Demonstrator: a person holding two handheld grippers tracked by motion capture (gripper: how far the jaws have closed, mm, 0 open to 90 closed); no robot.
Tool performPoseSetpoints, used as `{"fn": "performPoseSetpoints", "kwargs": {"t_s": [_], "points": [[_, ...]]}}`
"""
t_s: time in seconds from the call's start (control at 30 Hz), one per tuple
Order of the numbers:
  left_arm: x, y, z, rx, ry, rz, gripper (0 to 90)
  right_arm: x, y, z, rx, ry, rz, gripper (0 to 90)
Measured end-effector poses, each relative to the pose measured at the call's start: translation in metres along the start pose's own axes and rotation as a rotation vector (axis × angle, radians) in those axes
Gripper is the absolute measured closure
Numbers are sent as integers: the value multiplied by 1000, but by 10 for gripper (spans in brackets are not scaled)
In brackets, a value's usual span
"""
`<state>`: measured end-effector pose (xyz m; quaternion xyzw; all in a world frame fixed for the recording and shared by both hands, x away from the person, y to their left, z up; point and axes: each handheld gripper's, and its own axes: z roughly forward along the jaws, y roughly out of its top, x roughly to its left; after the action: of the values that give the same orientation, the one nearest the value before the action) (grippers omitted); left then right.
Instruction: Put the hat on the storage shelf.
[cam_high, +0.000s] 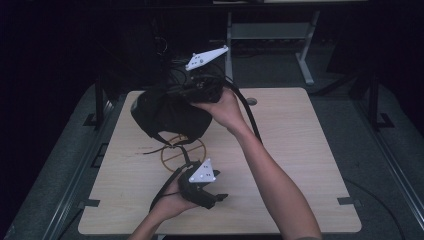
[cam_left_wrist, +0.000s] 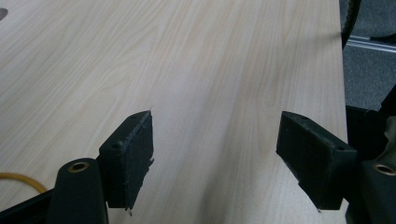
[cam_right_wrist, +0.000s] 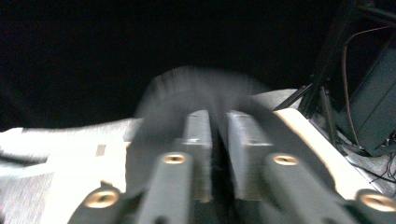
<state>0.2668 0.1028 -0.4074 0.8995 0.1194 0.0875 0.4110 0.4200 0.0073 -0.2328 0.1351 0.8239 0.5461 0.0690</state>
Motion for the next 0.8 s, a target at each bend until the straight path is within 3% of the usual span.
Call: {"fn": "performPoseSetpoints", "kwargs": {"t_s": [0.13, 0.3, 0.6, 0.67, 0.8], "points": [[-2, 0, 1, 0, -6, 11, 270, -2, -2, 10, 14, -15, 62, 496], [-1, -1, -1, -10, -1, -1, 270, -5, -12, -1, -11, -13, 85, 429], [3, -2, -6, -19, 19, -15, 270, -8, -28, -25, 20, -33, 99, 371], [3, -3, -6, -20, 20, -22, 269, -8, -32, -34, 1, -6, 123, 354], [4, -3, -5, -26, 9, -34, 269, -3, -34, -41, 12, -28, 84, 327]]}}
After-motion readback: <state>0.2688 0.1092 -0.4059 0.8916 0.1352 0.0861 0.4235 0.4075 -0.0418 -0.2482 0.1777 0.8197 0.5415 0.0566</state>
